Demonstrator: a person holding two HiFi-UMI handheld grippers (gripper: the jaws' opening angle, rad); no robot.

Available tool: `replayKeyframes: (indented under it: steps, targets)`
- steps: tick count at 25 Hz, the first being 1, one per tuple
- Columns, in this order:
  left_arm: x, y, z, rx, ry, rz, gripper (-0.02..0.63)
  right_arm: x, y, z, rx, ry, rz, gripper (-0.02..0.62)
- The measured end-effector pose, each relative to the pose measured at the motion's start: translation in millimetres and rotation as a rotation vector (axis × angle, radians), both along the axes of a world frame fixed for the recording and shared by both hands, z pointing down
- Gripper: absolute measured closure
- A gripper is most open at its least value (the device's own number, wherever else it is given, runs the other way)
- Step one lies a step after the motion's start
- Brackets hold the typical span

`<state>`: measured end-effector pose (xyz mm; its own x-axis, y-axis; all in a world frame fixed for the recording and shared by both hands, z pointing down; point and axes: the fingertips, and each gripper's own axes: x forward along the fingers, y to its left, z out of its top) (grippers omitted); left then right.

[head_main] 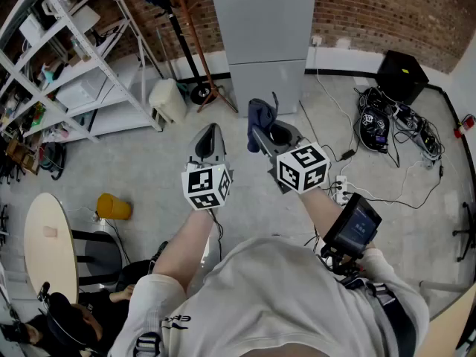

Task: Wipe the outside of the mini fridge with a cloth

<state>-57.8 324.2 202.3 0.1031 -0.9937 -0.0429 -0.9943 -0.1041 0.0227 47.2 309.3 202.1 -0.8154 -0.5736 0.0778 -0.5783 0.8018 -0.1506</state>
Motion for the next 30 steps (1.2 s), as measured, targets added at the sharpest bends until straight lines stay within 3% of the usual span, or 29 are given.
replayKeyframes:
  steps: [18, 25, 30]
  targets:
    - [31, -31, 9, 0.0, -0.008, -0.108, 0.604, 48, -48, 14, -0.044, -0.071, -0.047, 0.515]
    - [16, -59, 2, 0.012, -0.009, -0.099, 0.606, 41, -83, 5, -0.036, -0.083, -0.026, 0.515]
    - [-15, -94, 2, 0.031, -0.001, -0.076, 0.606, 12, -116, 3, -0.011, -0.064, -0.007, 0.515]
